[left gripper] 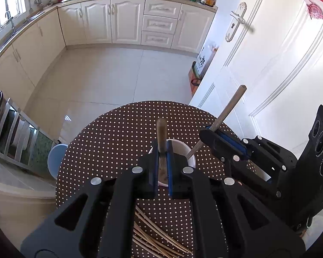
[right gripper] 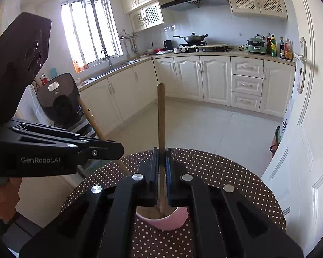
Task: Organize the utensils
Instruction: 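Open the left tool to drop its chopstick into the cup while the right tool opens too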
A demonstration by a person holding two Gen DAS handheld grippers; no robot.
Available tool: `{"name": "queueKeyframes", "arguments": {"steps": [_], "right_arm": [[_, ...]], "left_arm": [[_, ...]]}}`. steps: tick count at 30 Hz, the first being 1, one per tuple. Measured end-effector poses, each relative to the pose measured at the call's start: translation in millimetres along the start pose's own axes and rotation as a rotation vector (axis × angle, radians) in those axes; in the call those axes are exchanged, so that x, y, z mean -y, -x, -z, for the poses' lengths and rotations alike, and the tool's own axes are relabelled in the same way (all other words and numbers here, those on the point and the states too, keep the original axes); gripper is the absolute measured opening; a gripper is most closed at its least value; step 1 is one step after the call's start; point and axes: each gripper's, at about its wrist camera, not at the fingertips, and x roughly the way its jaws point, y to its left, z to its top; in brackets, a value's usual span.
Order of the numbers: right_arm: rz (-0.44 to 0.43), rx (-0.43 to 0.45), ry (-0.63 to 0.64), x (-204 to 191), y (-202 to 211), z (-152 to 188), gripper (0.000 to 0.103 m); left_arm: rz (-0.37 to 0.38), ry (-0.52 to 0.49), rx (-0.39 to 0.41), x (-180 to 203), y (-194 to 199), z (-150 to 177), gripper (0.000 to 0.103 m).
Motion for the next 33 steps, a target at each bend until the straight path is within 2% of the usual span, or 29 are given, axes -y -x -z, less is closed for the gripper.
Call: {"name": "queueKeyframes", "arguments": {"steps": [9,12,14,15,16,17,23,26,31,33], "right_arm": [[0.001,-0.026,0.006,-6,5,4,0.005],[0.002,-0.032,0.002,-7,6,5,0.006],[0.004,-0.048,-0.003,-7,5,5,0.006],[0.004,-0.049,-0.003,-8,6,6,0.007],[0.002,-0.053,-0.007,-8,7,6,0.007],[0.001,-0.057,-0.012,-8,7,6,0.007],[0.011,-0.082,-0.040,-9,12,6,0.008],[0.021,-0.083,-0.052,-8,18,7,0.009],[0.043,-0.071,-0.067,-10,31,8,0.030],[0.049,-0.067,-0.079,-11,37,8,0.035]], "left_arm": [[-0.010,-0.003,-0.018,1,4,8,0.007],[-0.004,0.001,-0.046,-1,3,11,0.008],[-0.001,0.001,-0.067,-2,3,13,0.015],[-0.004,0.000,-0.069,-2,4,14,0.028],[-0.008,0.001,-0.065,-2,6,15,0.051],[-0.009,0.006,-0.051,-3,9,17,0.056],[-0.005,0.025,-0.041,-6,19,19,0.057],[0.009,0.044,-0.037,-8,25,22,0.064],[0.009,0.056,-0.028,-13,38,30,0.070],[0.009,0.071,-0.019,-18,43,34,0.071]]}}
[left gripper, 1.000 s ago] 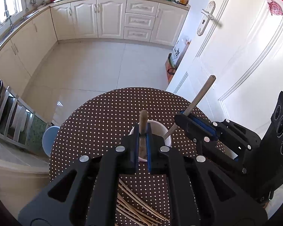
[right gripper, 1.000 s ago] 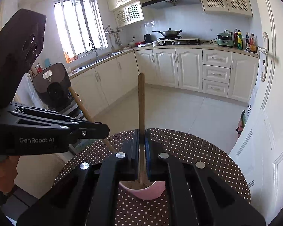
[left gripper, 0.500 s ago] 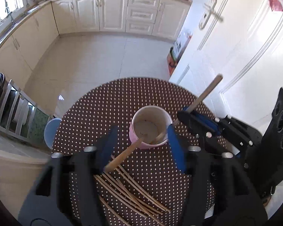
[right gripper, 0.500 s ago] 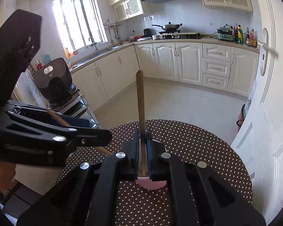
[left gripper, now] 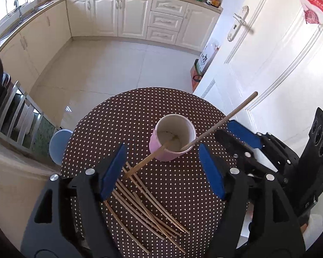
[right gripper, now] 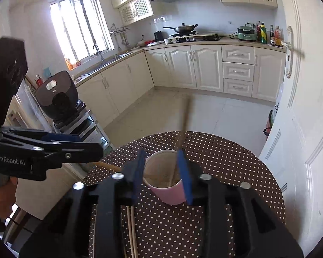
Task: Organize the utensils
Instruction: 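Open the left tool to drop its chopstick into the cup while the right tool opens too, then move the left tool back over the chopstick pile while the right tool follows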
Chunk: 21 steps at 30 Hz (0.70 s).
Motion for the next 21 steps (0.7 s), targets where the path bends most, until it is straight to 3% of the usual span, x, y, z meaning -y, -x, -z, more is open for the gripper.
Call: {"name": "queueKeyframes", "arguments": {"steps": [7,12,21], "right_arm": [[0.018,0.007,-0.029,-5,19,3,0.045],[0.028,-0.006,-0.044,-11,29,10,0.046],[0.031,-0.083,-0.046,-29,28,37,0.046]], "left_arm": [[0.010,0.056,0.032,-25,24,20,0.074],[0.014,0.095,0.041,-48,35,38,0.074],[0.015,0.195,-0.027,-96,22,76,0.074]]}}
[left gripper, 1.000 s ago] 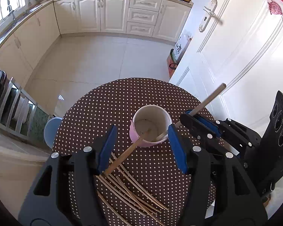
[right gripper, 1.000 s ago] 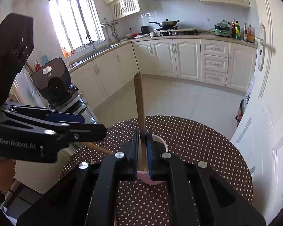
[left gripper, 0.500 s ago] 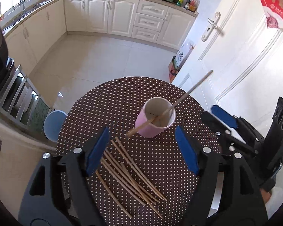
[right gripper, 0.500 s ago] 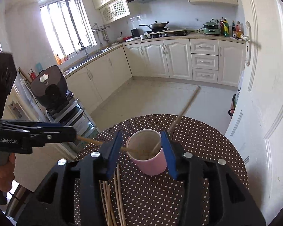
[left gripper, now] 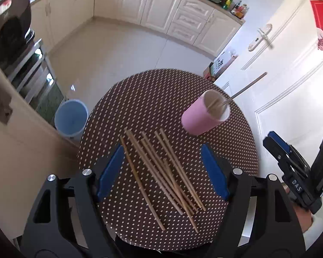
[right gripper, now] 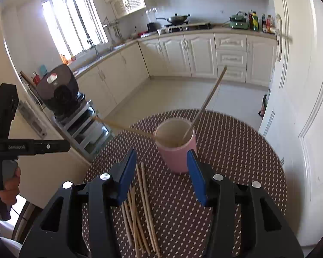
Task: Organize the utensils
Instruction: 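Move the left tool back over the chopstick pile while the right tool follows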
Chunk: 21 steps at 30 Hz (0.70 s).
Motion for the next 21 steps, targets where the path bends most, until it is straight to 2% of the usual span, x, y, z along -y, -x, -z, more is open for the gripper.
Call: {"name": "queueKeyframes", "arguments": {"steps": [6,15,17,21], "right_arm": [[0.004,-0.076,0.008,-11,-13,19,0.046],[-0.013,-0.218,0.023,-26,-41,43,0.046],[-0.014,-0.243,0.023,-27,-46,46,0.046],[-0.023,-0.305,0.026,-32,-60,55,0.046]], "left_arm": [[-0.009,0.013,-0.050,-19,-22,20,0.074],[-0.045,0.037,-0.184,-36,-78,44,0.073],[-0.051,0.044,-0.206,-38,-88,45,0.069],[-0.073,0.055,-0.254,-42,-111,45,0.053]]}}
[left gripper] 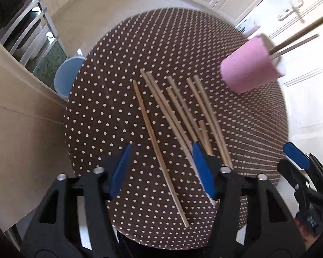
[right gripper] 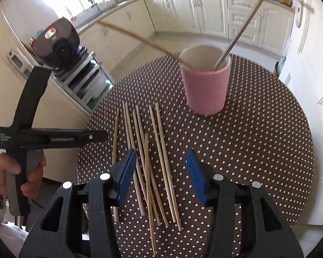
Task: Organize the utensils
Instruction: 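Move the left tool back over the chopstick pile while the right tool follows, then close the left tool on another chopstick while the right tool grasps one too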
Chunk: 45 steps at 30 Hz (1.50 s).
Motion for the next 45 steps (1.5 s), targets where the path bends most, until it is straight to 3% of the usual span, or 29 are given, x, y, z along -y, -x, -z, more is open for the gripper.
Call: {"name": "queueKeyframes", "arguments": {"steps": [4,11,17,25,34,45], "right_arm": [[-0.007,-0.059,0.000,0,-15,1,0.046],[-0.009,-0.119,0.042,-4,-36,-6,0.044],[0.019,-0.153,0.145,-11,-53,-16,0.035],[-0.011,-0.219,0.113,1,-91,-22,0.023],[0.007,-0.225,0.202,-12,-110,-28,0.016],[-0.011,-0.237,0.189,-8,-126,-41,0.011]], "left_arm": [[-0.015,0.030,-0.033,-2,-15,-9,0.045],[-0.039,0.068,-0.071,-9,-36,-21,0.042],[-0.065,0.087,-0.077,-9,-46,-29,0.040],[-0.057,0.082,-0.070,-19,-45,-27,0.019],[-0.054,0.081,-0.073,-21,-46,-27,0.019],[-0.060,0.085,-0.076,-19,-46,-29,0.019]]}}
